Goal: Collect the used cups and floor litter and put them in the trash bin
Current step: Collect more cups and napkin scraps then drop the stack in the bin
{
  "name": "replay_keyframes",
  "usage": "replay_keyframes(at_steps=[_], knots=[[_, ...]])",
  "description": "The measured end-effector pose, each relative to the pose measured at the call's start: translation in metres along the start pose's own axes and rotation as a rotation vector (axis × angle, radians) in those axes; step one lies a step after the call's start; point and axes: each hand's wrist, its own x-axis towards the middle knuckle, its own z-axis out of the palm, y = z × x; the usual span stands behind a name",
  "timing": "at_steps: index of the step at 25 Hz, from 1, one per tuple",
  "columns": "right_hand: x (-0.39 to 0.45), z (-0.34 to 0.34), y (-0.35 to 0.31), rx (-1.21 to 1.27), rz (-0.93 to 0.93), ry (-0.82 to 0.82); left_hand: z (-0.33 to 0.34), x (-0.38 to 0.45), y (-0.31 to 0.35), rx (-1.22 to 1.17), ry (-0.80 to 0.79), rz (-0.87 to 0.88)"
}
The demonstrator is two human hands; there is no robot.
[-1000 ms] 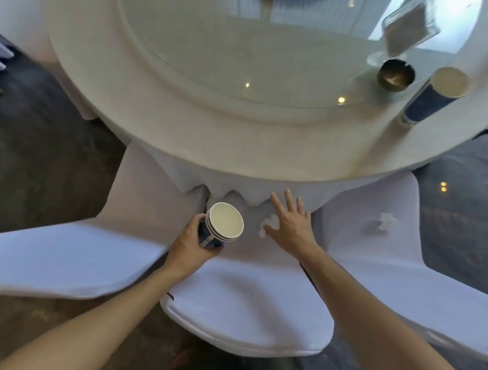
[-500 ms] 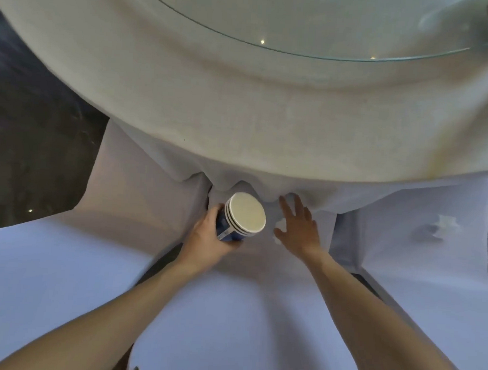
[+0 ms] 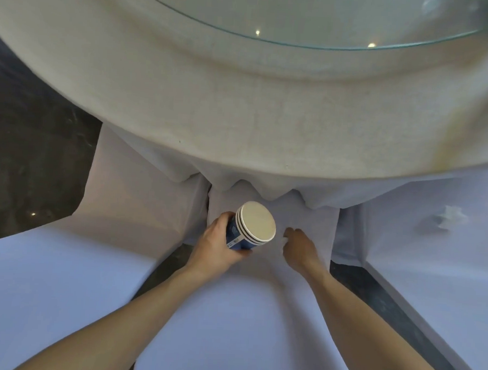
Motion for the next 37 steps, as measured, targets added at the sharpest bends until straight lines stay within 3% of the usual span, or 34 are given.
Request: replay_keyframes(at_steps=[10,16,19,25,30,34,37], knots=[[-0.134,-0.158,-0.035,0.503,0.081,0.400,-0.027,-0.053,0.085,0.006,-0.069,0.144],[-0.228,-0.223,-0.057,0.759,-0.012,0.577,-0.038,-0.096,0.128,-0.018,-0.067,0.207],[-0.274,-0.226,-0.063,0.764,-0.063,0.608,-0.031,-0.114,0.144,-0.001,-0.067,0.252],[-0.328,-0.196,-0.040,0.625,-0.289,0.510,-0.002,-0.147,0.180,0.037,-0.040,0.364],[-0.391,-0.188,0.017,0.239,-0.508,0.732,0.040,-0.198,0.207,-0.007,-0.018,0.409],[-0.437,-0.184,0.060,0.351,-0.404,0.416,0.082,-0.244,0.222,-0.030,0.028,0.474],[-0.463,-0.183,0.096,0.290,-0.406,0.334,0.110,-0.274,0.233,-0.020,0.042,0.491]])
